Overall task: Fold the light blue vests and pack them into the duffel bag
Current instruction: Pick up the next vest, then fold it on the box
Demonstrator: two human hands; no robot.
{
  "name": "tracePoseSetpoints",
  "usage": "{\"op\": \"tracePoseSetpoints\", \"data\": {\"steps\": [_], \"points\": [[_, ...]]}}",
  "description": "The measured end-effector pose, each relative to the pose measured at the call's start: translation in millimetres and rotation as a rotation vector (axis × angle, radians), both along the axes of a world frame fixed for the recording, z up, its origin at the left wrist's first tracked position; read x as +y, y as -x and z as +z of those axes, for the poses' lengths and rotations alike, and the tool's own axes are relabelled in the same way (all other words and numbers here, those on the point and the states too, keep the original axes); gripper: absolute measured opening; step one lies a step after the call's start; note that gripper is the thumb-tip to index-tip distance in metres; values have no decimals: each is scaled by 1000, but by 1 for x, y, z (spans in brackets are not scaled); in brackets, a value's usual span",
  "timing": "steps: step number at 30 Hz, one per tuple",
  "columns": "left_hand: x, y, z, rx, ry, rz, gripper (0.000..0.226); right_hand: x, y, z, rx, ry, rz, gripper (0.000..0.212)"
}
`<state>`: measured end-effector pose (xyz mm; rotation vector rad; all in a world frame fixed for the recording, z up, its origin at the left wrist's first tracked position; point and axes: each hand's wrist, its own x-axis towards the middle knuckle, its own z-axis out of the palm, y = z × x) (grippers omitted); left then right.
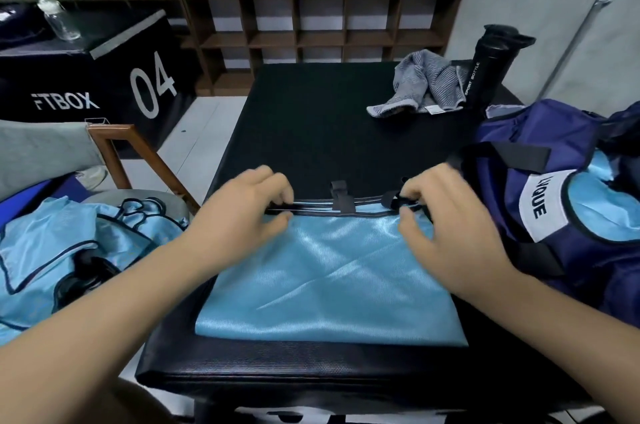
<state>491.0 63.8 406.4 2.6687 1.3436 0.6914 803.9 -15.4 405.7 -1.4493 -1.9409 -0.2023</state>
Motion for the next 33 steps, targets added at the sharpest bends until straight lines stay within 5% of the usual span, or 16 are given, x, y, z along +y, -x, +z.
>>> {"op": "tracePoseSetpoints", "data": {"steps": [7, 10, 14, 22, 26, 33], "points": [[-20, -14, -29, 81, 160, -220, 18, -4, 4, -37, -344, 222, 47, 12], [-16, -11, -33, 101, 193, -220, 28, -2, 2, -41, -427, 300, 6, 29], [-10, -7, -32, 137, 188, -188, 54, -2, 0, -45, -470, 337, -49, 58], [3, 10, -35, 277, 335, -72, 82, 17, -14, -48, -401, 521, -49, 82], [16, 20, -26, 133, 397, -52, 62, 29, -14, -36, -371, 557, -20, 81], [39, 34, -23, 84, 316, 63, 25, -3, 64, -4, -267, 309, 157, 54]]}}
